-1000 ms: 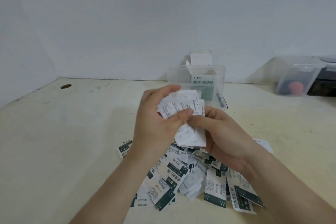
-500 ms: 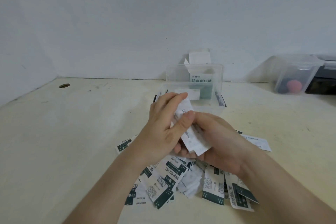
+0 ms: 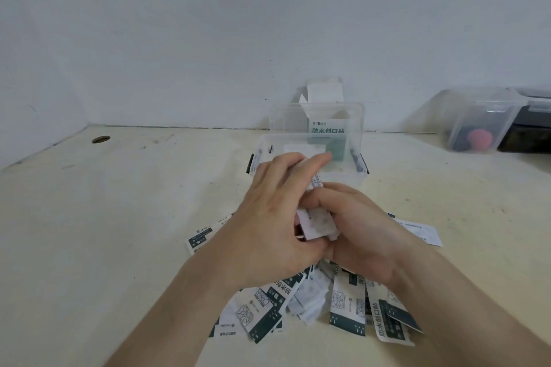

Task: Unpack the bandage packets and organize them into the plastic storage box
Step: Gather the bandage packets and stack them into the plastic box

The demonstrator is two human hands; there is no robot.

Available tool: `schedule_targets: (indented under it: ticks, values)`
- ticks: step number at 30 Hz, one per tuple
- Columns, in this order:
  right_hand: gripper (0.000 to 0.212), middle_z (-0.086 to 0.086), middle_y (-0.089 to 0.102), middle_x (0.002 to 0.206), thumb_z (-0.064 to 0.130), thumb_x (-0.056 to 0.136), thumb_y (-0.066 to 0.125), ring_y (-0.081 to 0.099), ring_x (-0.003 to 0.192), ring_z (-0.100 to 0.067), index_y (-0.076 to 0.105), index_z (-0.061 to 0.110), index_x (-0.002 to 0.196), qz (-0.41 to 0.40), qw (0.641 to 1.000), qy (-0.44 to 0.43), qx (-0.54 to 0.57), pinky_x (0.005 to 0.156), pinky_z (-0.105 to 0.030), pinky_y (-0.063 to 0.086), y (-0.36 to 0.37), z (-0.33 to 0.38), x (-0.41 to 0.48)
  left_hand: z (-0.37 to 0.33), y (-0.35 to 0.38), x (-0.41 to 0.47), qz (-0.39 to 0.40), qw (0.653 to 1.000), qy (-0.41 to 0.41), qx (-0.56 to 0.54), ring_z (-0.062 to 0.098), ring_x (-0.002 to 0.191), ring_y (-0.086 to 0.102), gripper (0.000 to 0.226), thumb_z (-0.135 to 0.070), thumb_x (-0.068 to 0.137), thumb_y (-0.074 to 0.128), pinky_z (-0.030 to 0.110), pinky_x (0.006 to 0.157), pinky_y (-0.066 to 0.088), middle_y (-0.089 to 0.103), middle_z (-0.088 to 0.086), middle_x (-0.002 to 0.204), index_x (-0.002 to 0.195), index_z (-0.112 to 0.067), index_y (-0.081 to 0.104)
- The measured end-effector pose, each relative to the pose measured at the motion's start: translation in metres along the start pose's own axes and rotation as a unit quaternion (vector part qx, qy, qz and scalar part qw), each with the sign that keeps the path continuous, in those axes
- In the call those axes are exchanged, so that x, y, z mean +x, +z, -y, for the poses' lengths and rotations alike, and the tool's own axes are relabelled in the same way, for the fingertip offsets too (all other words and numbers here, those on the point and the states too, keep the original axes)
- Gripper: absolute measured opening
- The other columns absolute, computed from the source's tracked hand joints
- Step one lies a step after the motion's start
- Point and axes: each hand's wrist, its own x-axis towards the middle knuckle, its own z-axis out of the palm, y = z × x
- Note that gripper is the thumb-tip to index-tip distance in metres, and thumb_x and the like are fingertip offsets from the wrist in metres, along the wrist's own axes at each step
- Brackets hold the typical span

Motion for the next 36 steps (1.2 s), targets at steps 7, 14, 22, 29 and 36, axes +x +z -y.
schedule_targets:
  ticks: [7,14,22,29,36]
  values:
    - [0.027,-0.001,0.049,0.063,0.002,0.092,0.050,0.039,0.050,-0.012,0.058,0.024,0.104,0.002,0.978,-0.071,-0.196,0.047,-0.024,0.030,-0.005,0.003,-0.002,0.002,-0.020,0.000,-0.003,0.969,-0.071,-0.235,-0.006,0.126,0.047,0.070,-0.040,0.078,0.073,0.028,0.105,0.042,0.048,-0.029,0.134,0.138,-0.051,0.038]
    - [0.058,0.006,0.056,0.076,0.011,0.092,0.053,0.048,0.056,0.000,0.038,0.033,0.144,-0.086,0.901,-0.160,-0.394,0.055,-0.016,0.042,-0.006,0.002,0.000,0.005,-0.023,0.004,-0.133,0.960,-0.064,-0.238,0.012,0.080,0.071,0.026,-0.006,0.079,0.075,0.028,0.076,0.058,0.073,-0.010,0.091,0.092,-0.028,0.076]
    - [0.061,0.005,0.054,0.107,0.035,0.091,0.029,0.055,0.083,-0.018,0.029,0.017,0.149,-0.203,0.597,-0.279,-0.724,0.059,-0.034,0.042,-0.003,0.005,-0.008,0.006,-0.027,0.005,-0.051,0.881,-0.141,-0.448,0.022,0.081,0.068,0.037,-0.023,0.084,0.072,0.029,0.075,0.056,0.066,0.011,0.107,0.120,-0.019,0.065]
    - [0.067,0.001,0.054,0.100,0.039,0.085,0.033,0.058,0.078,-0.020,0.036,0.008,0.144,-0.150,0.596,-0.302,-0.729,0.057,-0.029,0.041,-0.001,0.002,-0.007,0.005,-0.023,0.006,-0.040,0.831,-0.169,-0.528,0.014,0.056,0.062,0.038,-0.016,0.071,0.070,0.018,0.053,0.053,0.067,0.007,0.073,0.109,-0.014,0.070]
    - [0.072,0.015,0.047,0.084,0.040,0.092,0.034,0.049,0.073,-0.012,0.005,0.020,0.155,-0.086,0.672,-0.309,-0.668,0.062,-0.030,0.039,-0.004,-0.004,-0.003,0.014,-0.024,0.005,-0.007,0.841,-0.137,-0.523,0.025,0.083,0.068,0.059,-0.039,0.060,0.087,0.034,0.076,0.058,0.067,0.016,0.097,0.113,-0.017,0.070]
